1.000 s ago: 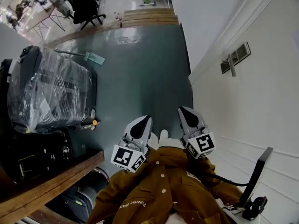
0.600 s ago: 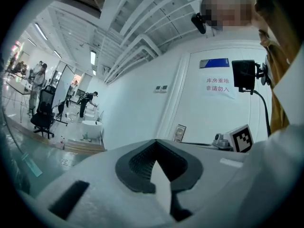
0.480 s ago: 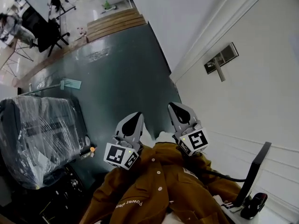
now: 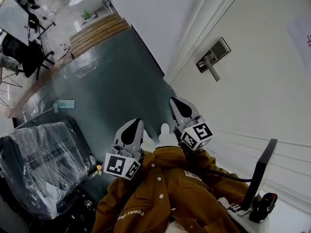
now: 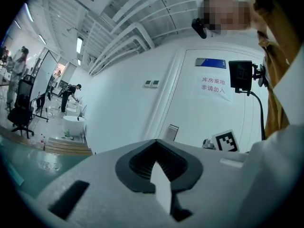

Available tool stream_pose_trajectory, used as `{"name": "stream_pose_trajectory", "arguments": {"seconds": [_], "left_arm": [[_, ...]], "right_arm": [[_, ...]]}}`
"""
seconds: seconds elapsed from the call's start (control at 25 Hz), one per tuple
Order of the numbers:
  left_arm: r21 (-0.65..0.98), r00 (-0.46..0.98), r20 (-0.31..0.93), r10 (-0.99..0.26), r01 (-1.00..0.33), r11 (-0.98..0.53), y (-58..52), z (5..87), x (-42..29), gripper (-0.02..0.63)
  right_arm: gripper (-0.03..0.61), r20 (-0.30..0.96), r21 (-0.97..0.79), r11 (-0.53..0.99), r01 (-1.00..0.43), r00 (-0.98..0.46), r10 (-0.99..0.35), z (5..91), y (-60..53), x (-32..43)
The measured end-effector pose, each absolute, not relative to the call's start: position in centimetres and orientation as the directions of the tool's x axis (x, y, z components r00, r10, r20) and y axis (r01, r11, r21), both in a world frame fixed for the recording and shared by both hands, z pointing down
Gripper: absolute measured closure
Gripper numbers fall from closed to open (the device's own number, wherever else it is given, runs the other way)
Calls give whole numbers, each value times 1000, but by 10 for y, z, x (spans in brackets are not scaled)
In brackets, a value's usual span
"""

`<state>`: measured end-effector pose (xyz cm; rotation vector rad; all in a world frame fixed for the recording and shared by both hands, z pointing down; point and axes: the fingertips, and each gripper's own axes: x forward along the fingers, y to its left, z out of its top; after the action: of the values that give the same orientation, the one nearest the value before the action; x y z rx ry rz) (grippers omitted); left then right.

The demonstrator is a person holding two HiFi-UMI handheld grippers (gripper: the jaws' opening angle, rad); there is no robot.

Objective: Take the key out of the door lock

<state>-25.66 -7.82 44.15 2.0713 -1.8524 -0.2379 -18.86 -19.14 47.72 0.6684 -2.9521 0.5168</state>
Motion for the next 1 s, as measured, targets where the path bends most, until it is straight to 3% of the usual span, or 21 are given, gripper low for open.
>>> {"name": "stream_pose_trajectory", "arguments": {"seconds": [0.24,0.28,0.32,0.68,1.0], "left_arm": [[368,131,108,-985,-926,-83,-95,444,-251,615],[369,143,110,-984,-925,-93,-98,445,-248,615],[370,155,110,-982,-923,-104,-102,446,-246,615],[353,203,125,-971,-924,-147,-120,450,-237,615],[339,233,134,-963,-924,-177,-125,444,-230,615]], "right_arm": [[564,-13,-675,637,-371,-858,-513,504,-267,-179],[474,-27,-713,603,-358,-845,-534,508,-280,-178],[443,-41,-745,572,-343,-833,-552,511,-292,-178],[428,-83,-930,301,-210,-678,-730,561,-364,-154],[443,-60,-990,114,-78,-498,-865,613,-405,-115]]}}
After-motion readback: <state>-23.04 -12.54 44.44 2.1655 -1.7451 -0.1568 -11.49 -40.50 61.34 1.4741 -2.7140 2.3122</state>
